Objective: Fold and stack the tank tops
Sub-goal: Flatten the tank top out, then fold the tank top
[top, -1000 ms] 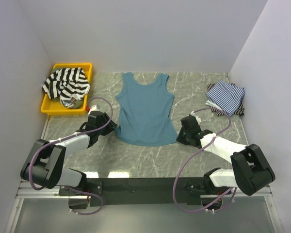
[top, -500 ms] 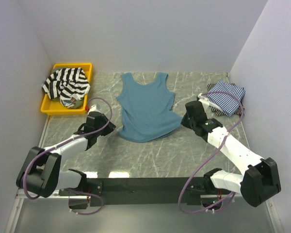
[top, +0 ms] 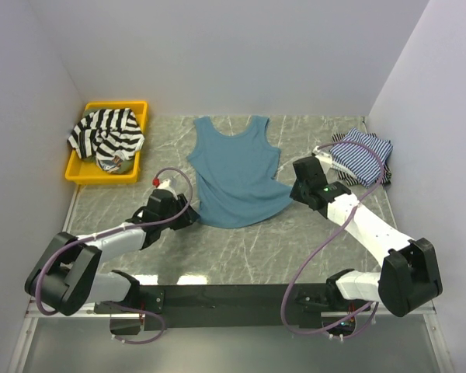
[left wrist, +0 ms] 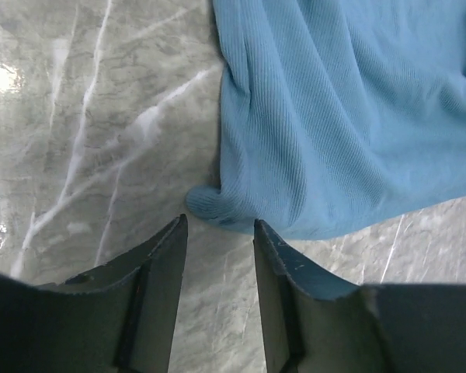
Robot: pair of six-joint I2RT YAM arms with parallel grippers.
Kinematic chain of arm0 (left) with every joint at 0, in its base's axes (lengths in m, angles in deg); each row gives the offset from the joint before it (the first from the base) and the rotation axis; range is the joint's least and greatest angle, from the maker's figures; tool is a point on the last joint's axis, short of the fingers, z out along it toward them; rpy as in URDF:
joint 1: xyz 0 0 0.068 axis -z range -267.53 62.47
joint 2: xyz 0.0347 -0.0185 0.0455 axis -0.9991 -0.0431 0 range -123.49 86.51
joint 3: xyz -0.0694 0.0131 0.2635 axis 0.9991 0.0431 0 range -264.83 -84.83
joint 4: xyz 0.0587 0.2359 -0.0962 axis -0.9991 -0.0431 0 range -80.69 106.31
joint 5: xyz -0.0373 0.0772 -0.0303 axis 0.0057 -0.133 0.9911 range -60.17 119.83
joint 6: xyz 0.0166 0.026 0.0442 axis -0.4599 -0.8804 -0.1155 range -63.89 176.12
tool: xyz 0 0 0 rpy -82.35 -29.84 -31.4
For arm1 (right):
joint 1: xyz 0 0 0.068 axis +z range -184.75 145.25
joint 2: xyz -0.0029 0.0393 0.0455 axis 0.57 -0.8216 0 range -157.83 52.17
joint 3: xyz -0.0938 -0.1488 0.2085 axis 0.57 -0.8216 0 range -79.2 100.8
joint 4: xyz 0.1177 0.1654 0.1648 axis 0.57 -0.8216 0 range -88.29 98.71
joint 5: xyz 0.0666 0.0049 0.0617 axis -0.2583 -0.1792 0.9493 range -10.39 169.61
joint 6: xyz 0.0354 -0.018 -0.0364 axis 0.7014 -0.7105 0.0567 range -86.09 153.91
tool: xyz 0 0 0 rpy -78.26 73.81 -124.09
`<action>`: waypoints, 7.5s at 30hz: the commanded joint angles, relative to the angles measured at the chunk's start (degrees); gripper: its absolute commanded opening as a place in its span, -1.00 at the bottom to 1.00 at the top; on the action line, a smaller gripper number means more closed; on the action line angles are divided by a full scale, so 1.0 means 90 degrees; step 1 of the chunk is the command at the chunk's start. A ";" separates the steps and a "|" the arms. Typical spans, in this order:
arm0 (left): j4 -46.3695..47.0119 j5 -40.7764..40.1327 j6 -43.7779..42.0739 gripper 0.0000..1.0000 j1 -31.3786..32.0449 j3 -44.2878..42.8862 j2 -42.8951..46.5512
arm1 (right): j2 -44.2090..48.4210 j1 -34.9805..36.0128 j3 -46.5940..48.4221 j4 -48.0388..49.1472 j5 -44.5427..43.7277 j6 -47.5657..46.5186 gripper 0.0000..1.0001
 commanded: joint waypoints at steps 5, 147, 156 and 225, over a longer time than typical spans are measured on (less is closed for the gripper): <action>0.0175 -0.0327 -0.0319 -0.10 0.0084 -0.0129 -0.0159 | -0.0060 -0.0082 0.0377 0.0103 -0.0186 -0.0141 -1.00; -0.4308 -0.0004 0.3167 0.09 0.0368 0.0155 0.5221 | 0.2429 -0.0798 -0.1460 -0.0619 0.1466 -0.0005 -0.17; -0.3059 -0.1743 0.1927 -0.27 -0.0236 -0.1846 0.2296 | 0.0225 0.2962 0.0528 -0.0112 0.0479 0.0825 -0.23; -0.0509 0.0102 0.0569 -0.12 -0.1459 -0.2746 -0.2317 | -0.3430 0.6031 0.2505 0.0016 0.0058 0.0933 -1.00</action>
